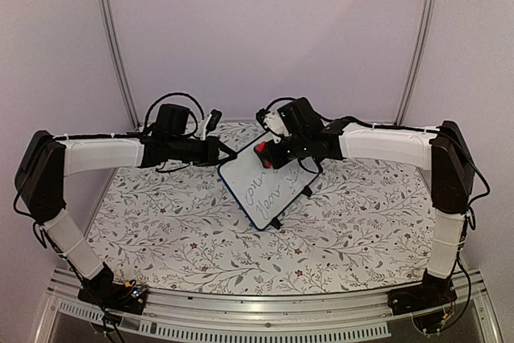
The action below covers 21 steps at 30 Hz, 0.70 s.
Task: Erase the whiteboard
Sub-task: Erase the whiteboard at the center of the board.
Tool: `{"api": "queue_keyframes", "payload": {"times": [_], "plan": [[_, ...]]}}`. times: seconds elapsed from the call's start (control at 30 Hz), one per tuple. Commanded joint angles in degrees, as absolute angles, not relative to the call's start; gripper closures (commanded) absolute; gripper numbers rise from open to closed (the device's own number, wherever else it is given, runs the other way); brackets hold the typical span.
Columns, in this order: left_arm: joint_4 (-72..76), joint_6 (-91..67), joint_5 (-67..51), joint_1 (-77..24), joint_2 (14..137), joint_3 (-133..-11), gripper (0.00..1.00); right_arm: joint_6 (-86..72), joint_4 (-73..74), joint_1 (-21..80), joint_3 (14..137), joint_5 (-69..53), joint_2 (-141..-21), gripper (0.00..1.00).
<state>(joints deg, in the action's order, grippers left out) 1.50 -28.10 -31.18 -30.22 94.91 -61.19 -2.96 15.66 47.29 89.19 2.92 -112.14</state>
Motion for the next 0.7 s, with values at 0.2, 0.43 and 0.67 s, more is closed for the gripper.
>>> {"api": "queue_keyframes", "payload": {"times": [0.2,0.43,0.67], "plan": [[2.6,-28.1,-32.9,-30.7,93.9,-61.3,1.0,-4.2,13.1,46.8,76.4,2.5,-109.6,0.95],[2.6,-28.1,-32.8,-30.7,94.2,-61.2,1.0,-4.6,12.8,46.8,75.5,2.9,-108.1,0.95],[2.6,-28.1,-32.8,-30.8,94.2,-61.2,1.0,-3.4,15.2,46.9,84.0,5.3,-111.1,0.94]]}}
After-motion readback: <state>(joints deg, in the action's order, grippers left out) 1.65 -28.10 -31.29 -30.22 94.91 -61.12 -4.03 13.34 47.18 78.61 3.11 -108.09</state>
